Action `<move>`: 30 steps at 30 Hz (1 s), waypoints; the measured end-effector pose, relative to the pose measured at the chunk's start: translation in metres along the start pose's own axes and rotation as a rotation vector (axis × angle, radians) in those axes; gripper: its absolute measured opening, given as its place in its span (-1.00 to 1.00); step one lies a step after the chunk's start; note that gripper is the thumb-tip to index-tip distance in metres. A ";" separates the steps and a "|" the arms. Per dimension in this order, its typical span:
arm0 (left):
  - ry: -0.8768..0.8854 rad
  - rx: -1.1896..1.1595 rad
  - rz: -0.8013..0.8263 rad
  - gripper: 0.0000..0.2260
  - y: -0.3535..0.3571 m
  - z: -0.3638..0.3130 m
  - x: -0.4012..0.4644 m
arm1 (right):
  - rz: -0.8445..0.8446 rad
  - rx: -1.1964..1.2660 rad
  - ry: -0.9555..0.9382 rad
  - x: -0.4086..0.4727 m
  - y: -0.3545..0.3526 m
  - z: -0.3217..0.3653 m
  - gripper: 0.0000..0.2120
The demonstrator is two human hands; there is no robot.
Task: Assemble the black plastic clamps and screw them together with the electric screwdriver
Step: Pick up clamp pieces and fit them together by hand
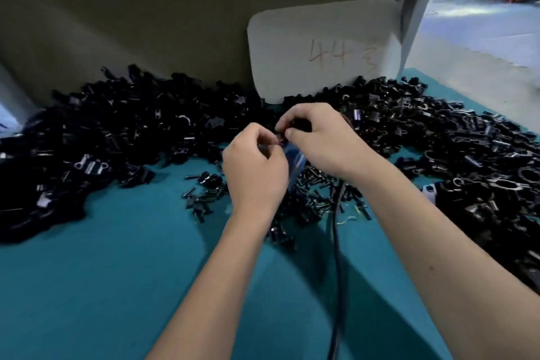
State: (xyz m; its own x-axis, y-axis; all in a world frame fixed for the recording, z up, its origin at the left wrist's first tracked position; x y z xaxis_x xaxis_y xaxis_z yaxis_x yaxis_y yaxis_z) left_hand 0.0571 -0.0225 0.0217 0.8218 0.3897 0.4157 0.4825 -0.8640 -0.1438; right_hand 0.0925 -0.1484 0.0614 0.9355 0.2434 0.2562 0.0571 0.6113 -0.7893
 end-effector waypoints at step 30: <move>0.041 0.535 0.177 -0.76 -0.063 0.087 0.036 | 0.037 -0.038 -0.032 0.022 0.075 0.012 -0.58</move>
State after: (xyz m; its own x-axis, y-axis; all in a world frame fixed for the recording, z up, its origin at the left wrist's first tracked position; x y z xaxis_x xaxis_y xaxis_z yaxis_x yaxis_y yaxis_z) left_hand 0.0832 0.0735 -0.0321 0.8969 0.2320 0.3766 0.4337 -0.6287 -0.6455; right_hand 0.1129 -0.0882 0.0144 0.9256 0.2895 0.2438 0.0367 0.5724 -0.8191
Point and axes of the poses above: each hand's wrist, its own x-axis towards the middle knuckle, its own y-axis out of the palm, z = x × y, the point moved 4 cm from there along x, towards the middle knuckle, and after that the axes turned 12 degrees about -x, right-handed, at the moved point
